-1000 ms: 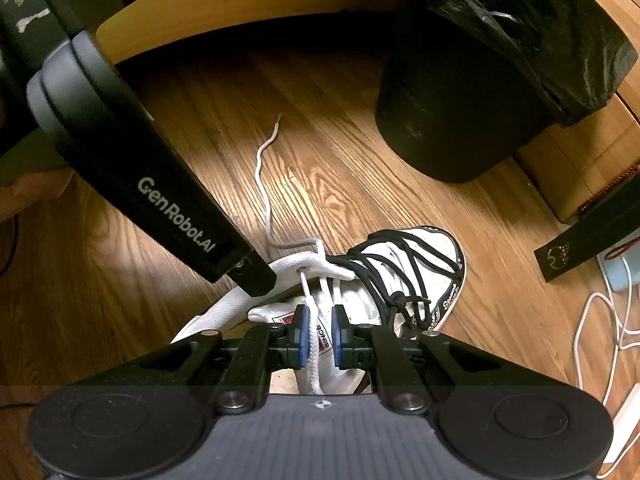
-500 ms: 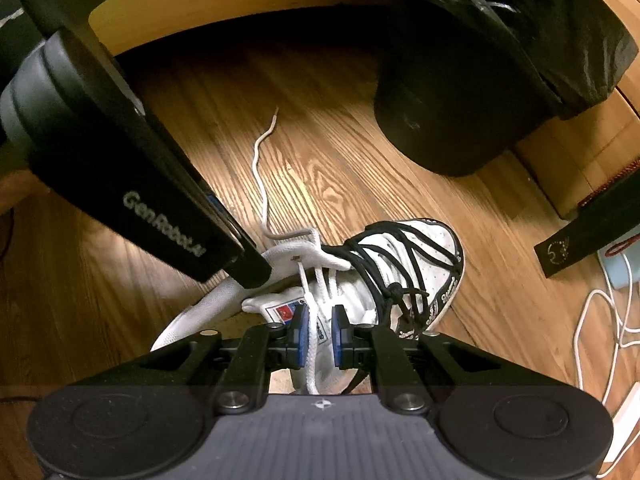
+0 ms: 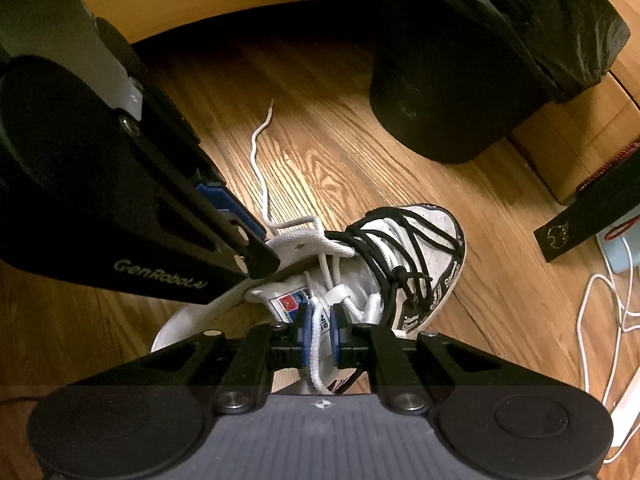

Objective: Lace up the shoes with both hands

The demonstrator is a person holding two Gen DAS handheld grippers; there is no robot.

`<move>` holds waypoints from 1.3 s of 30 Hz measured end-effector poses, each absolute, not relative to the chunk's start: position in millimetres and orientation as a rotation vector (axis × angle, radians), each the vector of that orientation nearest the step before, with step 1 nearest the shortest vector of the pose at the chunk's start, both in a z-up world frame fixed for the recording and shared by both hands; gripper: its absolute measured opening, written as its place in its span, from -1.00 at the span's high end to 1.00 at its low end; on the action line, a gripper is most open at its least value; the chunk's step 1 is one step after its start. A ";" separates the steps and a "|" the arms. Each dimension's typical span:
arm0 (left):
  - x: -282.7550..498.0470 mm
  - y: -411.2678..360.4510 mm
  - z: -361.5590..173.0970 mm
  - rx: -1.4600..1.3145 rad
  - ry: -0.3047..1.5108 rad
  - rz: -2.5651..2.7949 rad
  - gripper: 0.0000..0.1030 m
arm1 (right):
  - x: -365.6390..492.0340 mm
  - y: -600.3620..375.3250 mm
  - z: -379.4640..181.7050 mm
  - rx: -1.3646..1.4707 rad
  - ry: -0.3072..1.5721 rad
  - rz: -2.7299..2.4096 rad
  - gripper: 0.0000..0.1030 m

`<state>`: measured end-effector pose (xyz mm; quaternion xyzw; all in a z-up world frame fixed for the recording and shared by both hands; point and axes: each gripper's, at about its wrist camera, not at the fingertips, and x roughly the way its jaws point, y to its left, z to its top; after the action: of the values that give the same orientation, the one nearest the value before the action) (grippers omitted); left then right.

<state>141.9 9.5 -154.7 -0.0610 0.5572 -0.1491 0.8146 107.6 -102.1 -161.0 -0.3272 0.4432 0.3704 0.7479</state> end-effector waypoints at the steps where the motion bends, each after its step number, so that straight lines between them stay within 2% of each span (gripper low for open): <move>1: 142.3 10.0 -154.9 -0.134 1.189 -0.317 0.71 | 107.7 -102.1 -161.0 -0.714 0.970 0.810 0.80; 19: 143.0 9.9 -156.4 -0.132 1.191 -0.327 0.71 | 106.6 -102.8 -161.6 -0.699 0.967 0.820 0.82; 26: 152.8 60.6 -179.7 -0.574 1.267 -0.284 0.64 | 106.6 -101.7 -159.7 -0.694 0.969 0.833 0.89; 32: 153.2 52.0 -176.2 -0.503 1.262 -0.304 0.65 | 105.2 -101.8 -158.7 -0.688 0.964 0.842 0.90; 39: 158.7 72.3 -190.4 -0.669 1.300 -0.314 0.64 | 107.3 -103.5 -151.5 -0.649 0.958 0.851 0.90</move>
<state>158.7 72.3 -190.4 -0.3043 0.5911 -0.1430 0.7331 107.3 -103.5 -151.5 -0.2974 0.4388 0.3899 0.7530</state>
